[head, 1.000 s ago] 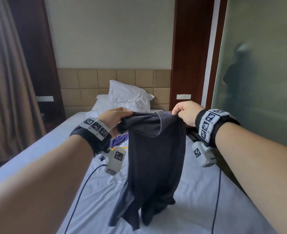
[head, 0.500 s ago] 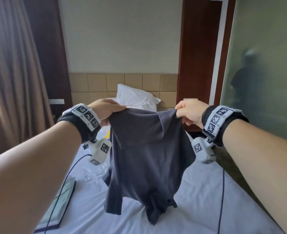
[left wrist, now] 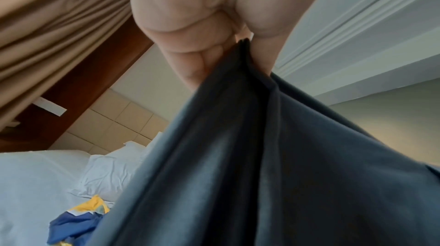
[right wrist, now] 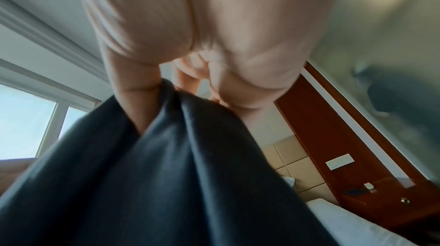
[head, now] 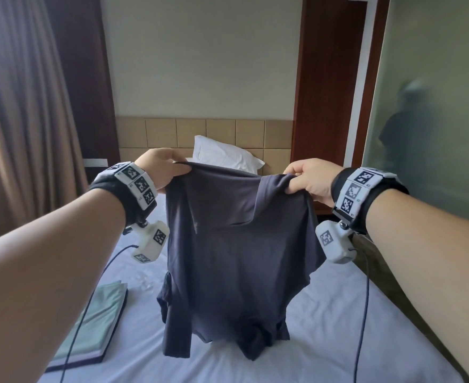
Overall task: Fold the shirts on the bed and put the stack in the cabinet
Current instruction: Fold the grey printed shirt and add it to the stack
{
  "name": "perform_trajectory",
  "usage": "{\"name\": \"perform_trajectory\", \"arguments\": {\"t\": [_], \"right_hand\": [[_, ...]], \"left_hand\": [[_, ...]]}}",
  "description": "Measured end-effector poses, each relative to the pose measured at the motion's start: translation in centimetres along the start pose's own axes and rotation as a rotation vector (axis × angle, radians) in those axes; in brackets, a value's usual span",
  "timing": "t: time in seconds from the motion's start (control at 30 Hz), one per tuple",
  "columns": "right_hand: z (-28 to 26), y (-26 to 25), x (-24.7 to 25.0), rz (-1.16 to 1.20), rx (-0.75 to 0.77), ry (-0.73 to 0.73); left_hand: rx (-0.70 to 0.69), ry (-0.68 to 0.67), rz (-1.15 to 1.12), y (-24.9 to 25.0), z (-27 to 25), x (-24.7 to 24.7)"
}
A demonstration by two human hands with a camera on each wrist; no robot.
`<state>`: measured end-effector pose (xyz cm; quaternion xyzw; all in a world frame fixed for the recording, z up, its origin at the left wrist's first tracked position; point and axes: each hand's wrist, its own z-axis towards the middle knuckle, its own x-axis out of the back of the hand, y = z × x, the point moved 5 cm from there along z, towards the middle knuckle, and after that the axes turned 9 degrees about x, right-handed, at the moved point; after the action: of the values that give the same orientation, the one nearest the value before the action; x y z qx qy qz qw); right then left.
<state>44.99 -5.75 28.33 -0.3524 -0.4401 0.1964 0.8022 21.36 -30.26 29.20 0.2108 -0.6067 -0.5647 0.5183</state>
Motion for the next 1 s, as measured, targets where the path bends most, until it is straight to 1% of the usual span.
{"name": "perform_trajectory", "arguments": {"t": [0.07, 0.1, 0.17, 0.2, 0.27, 0.33, 0.4, 0.43, 0.47, 0.5, 0.53, 0.6, 0.67, 0.7, 0.73, 0.77, 0.8, 0.83, 0.87, 0.9, 0.93, 0.97, 1.0], "right_hand": [[0.3, 0.2, 0.4, -0.151, 0.021, 0.004], [0.3, 0.2, 0.5, -0.276, 0.022, -0.024], [0.2, 0.3, 0.2, -0.466, 0.018, -0.074], [0.3, 0.5, -0.1, -0.483, 0.022, -0.087], [0.2, 1.2, -0.9, -0.422, 0.034, -0.089], [0.3, 2.4, -1.5, -0.383, 0.047, -0.011], [-0.1, 3.2, -1.5, -0.515, 0.068, 0.13], [-0.6, 3.5, -1.9, -0.609, 0.081, 0.172], [-0.9, 4.2, -2.8, -0.684, 0.101, 0.164], [-1.3, 5.2, -4.2, -0.742, 0.105, 0.103], [-1.8, 6.8, -6.0, -0.785, 0.083, 0.0], [-3.3, 10.7, -10.5, -0.787, -0.001, -0.258], [-5.3, 14.9, -15.0, -0.763, -0.076, -0.486], [-6.6, 16.7, -17.0, -0.747, -0.111, -0.585], [-7.9, 18.7, -18.9, -0.719, -0.154, -0.682], [-9.3, 20.5, -20.6, -0.672, -0.199, -0.77], [-10.4, 22.3, -22.0, -0.616, -0.244, -0.827], [-11.3, 23.6, -23.0, -0.562, -0.276, -0.83], [-11.7, 24.9, -23.5, -0.527, -0.297, -0.776], [-11.8, 26.1, -23.6, -0.507, -0.312, -0.69], [-11.7, 27.0, -23.5, -0.498, -0.33, -0.61], [-11.8, 27.9, -23.6, -0.501, -0.34, -0.571], [-12.0, 28.5, -23.8, -0.517, -0.343, -0.569]], "left_hand": [[-0.006, 0.025, 0.006, -0.1, 0.1, 0.2], [-0.002, 0.032, 0.04, -0.2, 0.2, 0.2], [0.0, 0.069, 0.172, -0.5, 0.1, 0.3], [0.006, 0.078, 0.218, -0.9, 0.1, 0.2], [0.044, 0.053, 0.226, -2.1, 0.4, -0.1], [0.058, 0.07, 0.164, -3.6, 0.7, -0.3], [0.024, 0.14, 0.074, -5.0, 0.8, -0.4], [-0.003, 0.165, 0.044, -5.8, 0.8, -0.6], [-0.023, 0.173, 0.047, -6.9, 0.8, -1.1], [-0.029, 0.159, 0.071, -8.3, 0.6, -1.9], [-0.02, 0.123, 0.107, -10.3, 0.6, -3.1], [0.056, 0.05, 0.151, -15.1, 0.6, -5.7], [0.109, 0.008, 0.297, -19.7, -0.4, -8.4], [0.129, -0.034, 0.413, -21.6, -1.3, -9.7], [0.147, -0.106, 0.559, -23.3, -2.3, -11.2], [0.16, -0.206, 0.749, -25.2, -3.1, -12.8], [0.163, -0.298, 0.94, -27.1, -3.9, -14.0], [0.161, -0.35, 1.102, -28.7, -4.6, -14.9], [0.164, -0.382, 1.203, -30.1, -4.9, -15.6], [0.153, -0.399, 1.244, -31.3, -5.0, -16.1], [0.13, -0.418, 1.235, -32.5, -5.0, -16.7], [0.117, -0.448, 1.213, -33.4, -5.0, -17.1], [0.105, -0.472, 1.208, -34.1, -4.9, -17.4]]}}
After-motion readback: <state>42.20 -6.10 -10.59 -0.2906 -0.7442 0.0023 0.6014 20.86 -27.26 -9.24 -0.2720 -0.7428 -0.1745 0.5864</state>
